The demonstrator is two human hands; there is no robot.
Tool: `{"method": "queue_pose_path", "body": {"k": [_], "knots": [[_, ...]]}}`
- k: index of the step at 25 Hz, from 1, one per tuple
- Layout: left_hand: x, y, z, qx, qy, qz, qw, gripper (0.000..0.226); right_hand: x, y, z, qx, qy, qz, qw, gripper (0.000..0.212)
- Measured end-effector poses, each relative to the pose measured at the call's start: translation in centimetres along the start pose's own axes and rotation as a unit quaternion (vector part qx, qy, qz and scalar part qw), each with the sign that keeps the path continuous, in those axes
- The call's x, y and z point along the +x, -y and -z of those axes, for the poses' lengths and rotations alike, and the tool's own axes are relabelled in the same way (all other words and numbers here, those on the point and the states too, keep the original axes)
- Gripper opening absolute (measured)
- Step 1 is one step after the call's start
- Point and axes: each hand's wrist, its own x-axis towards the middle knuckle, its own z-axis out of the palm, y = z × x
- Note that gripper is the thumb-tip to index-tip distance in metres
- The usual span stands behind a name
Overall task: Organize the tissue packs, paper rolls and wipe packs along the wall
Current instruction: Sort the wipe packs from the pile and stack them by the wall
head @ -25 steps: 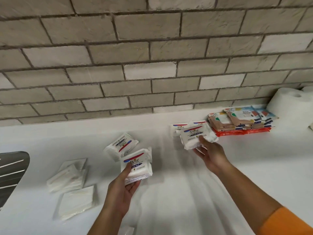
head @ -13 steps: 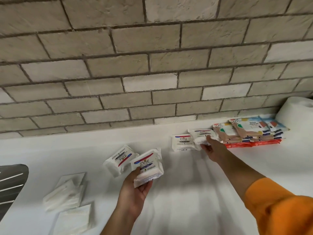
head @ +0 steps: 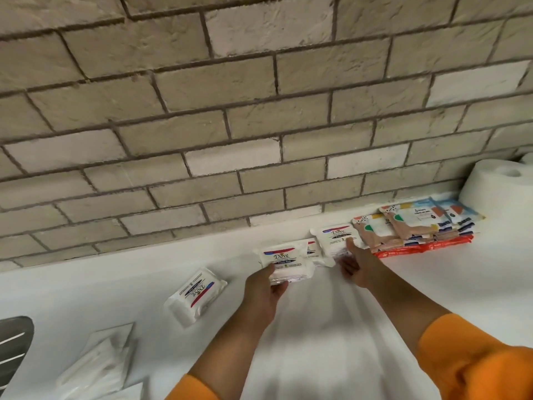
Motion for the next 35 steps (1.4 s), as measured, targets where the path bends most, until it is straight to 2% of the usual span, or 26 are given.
{"method": "queue_pose_path", "body": {"k": [4,7,9,11,12,14,15,17,20,23,27,30,35], "knots": [[2.3,0.3,-2.4,0.002,0.012,0.031,0.999,0.010,-0.5,-0.8,-0.3,0.006,0.032,0.030,0.999,0.030],[4.1,0.3,-3.1,0.027,0.018,0.035,0.999,0.014,0.2,-1.6,-0.1,0.015,0.035,0.047,0.998,0.035],[5.5,0.4,-2.8,0.084,0.025,0.019,0.996,0.024,0.9,-2.1,0.0,0.003,0.031,0.065,0.997,0.033],[6.4,0.6,-2.3,0.198,0.009,-0.001,0.980,0.029,1.1,-2.6,0.1,-0.035,0.022,0.098,0.994,0.023],[6.7,0.7,-2.0,0.264,-0.014,-0.018,0.964,0.030,0.8,-2.7,0.1,-0.053,0.024,0.107,0.993,0.033],[6.6,0.6,-1.5,0.356,-0.069,-0.060,0.930,0.032,-0.1,-3.0,-0.1,-0.075,0.027,0.118,0.990,0.070],[6.5,0.6,-1.3,0.368,-0.080,-0.071,0.924,0.036,-0.3,-3.0,-0.3,-0.055,0.024,0.113,0.992,0.073],[6.4,0.7,-1.2,0.376,-0.074,-0.081,0.920,0.039,0.0,-2.9,-0.4,-0.018,0.002,0.089,0.996,0.052],[5.5,0.9,-1.9,0.411,-0.057,-0.114,0.903,0.036,-2.2,-2.9,-0.7,0.006,-0.016,0.073,0.997,0.009],[4.7,1.1,-2.5,0.425,-0.048,-0.145,0.892,0.052,-2.6,-2.8,-0.9,-0.014,-0.004,0.083,0.996,0.013],[4.6,1.8,-2.7,0.449,-0.018,-0.158,0.879,0.044,-2.5,-2.8,-0.8,-0.050,0.001,0.082,0.995,0.012],[4.6,1.7,-2.7,0.453,-0.027,-0.166,0.875,0.043,-2.2,-2.5,-0.9,-0.055,-0.011,0.060,0.997,0.013],[5.5,1.3,-2.6,0.490,-0.010,-0.150,0.859,0.045,-1.2,-0.9,-1.3,-0.081,-0.052,-0.025,0.995,0.007]]}}
